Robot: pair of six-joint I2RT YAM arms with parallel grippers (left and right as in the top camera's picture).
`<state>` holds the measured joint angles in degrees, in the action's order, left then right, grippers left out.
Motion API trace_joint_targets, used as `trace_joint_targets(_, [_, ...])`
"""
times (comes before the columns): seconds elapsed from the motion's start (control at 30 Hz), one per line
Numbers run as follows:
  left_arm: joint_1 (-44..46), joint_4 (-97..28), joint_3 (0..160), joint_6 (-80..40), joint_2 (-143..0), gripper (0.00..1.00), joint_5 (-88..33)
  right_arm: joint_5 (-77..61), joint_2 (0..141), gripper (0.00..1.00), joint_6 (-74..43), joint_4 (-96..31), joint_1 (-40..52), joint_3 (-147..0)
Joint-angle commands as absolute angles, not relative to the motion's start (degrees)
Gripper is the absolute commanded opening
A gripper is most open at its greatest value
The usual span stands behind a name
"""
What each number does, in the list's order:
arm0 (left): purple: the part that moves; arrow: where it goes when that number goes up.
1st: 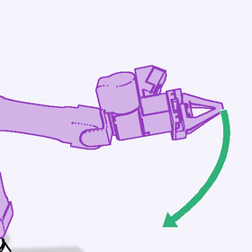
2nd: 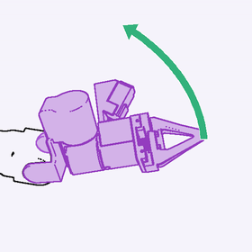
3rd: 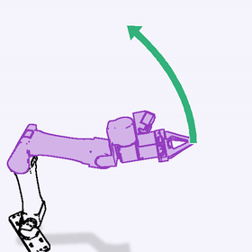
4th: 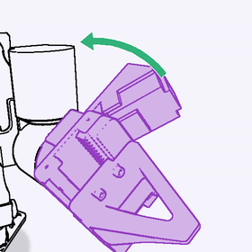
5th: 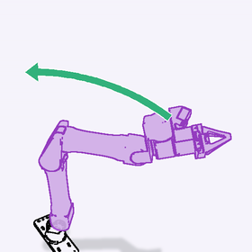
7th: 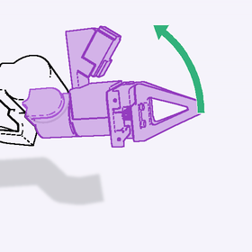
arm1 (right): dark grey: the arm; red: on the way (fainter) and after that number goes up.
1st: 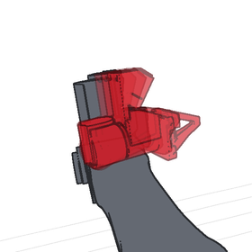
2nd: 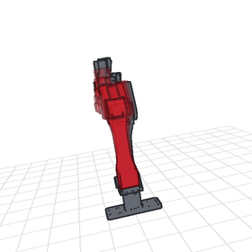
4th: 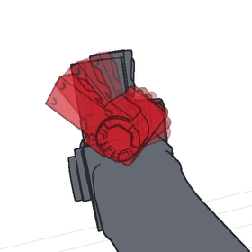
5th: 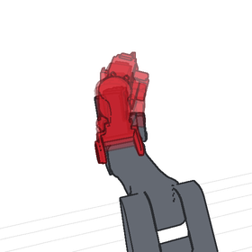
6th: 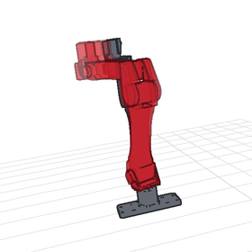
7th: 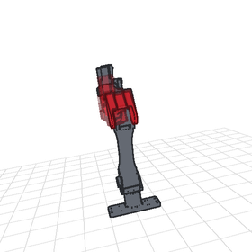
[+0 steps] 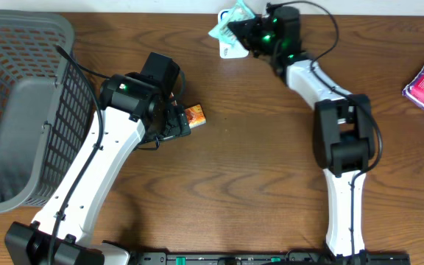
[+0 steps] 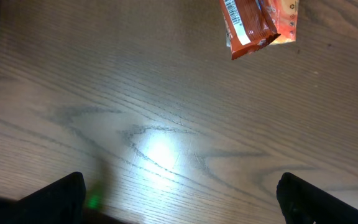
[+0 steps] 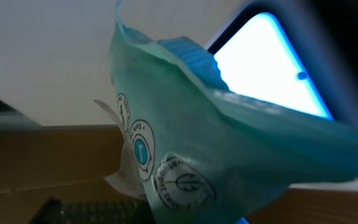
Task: Scan the item barcode
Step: 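Carry the green tissue pack to the table's right edge and release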
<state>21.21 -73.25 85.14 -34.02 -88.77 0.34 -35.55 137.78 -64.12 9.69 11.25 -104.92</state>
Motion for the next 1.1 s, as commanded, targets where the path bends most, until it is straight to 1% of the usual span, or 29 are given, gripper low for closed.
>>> trace_joint_targets(0.0, [21.17,-73.49,85.14,-33.06,-89.12,0.98,0.69,-39.75,133.43,0.01,-54.63,3.07,4.80,-106.56])
trace_joint_targets(0.2, [21.17,-73.49,85.14,-33.04,-89.12,0.98,0.69,-36.95,127.24,0.01,-36.53,-20.25,-8.80,-106.56])
trace_joint_targets(0.27, [21.17,-73.49,85.14,-33.04,-89.10,0.98,0.69,-33.08,125.93,0.01,-32.21,-27.79,-14.39,-106.56])
trace_joint_targets(0.37, [21.17,-73.49,85.14,-33.06,-89.12,0.98,0.69,-28.03,125.69,0.01,-28.10,-35.79,-20.97,-106.56])
trace_joint_targets(0.5, [21.17,-73.49,85.14,-33.04,-89.12,0.98,0.69,-20.12,125.80,0.01,-21.23,-43.66,-27.24,-106.37])
trace_joint_targets(0.57, [21.17,-73.49,85.14,-33.06,-89.12,0.98,0.69,-15.25,125.80,0.03,-17.43,-46.30,-29.78,-106.37])
trace_joint_targets(0.7, [21.17,-73.47,85.14,-33.06,-89.10,0.98,0.69,-9.65,125.78,0.03,-17.06,-49.36,-33.41,-106.39])
trace_joint_targets(0.73, [21.17,-73.49,85.14,-33.04,-89.12,0.98,0.69,-8.80,125.78,0.12,-16.99,-50.37,-34.92,-106.39])
trace_joint_targets(0.77, [21.17,-73.49,85.14,-33.04,-89.12,0.98,0.69,-8.91,125.78,0.29,-16.86,-50.92,-35.77,-106.39])
trace_joint_targets(0.83, [21.17,-73.49,85.14,-33.04,-89.12,0.98,0.69,-8.88,125.78,0.53,-16.84,-52.18,-36.67,-106.39])
trace_joint_targets(0.87, [21.17,-73.49,85.14,-33.04,-89.12,0.98,0.69,-8.91,125.78,0.57,-16.62,-52.82,-37.12,-106.39])
trace_joint_targets(0.93, [21.17,-73.49,85.14,-33.04,-89.12,0.98,0.69,-9.06,125.47,0.60,-16.56,-54.39,-37.87,-106.41])
trace_joint_targets(1.07, [21.17,-73.49,85.14,-33.04,-89.12,0.98,0.69,-12.62,123.02,0.61,-15.75,-55.83,-38.59,-106.54])
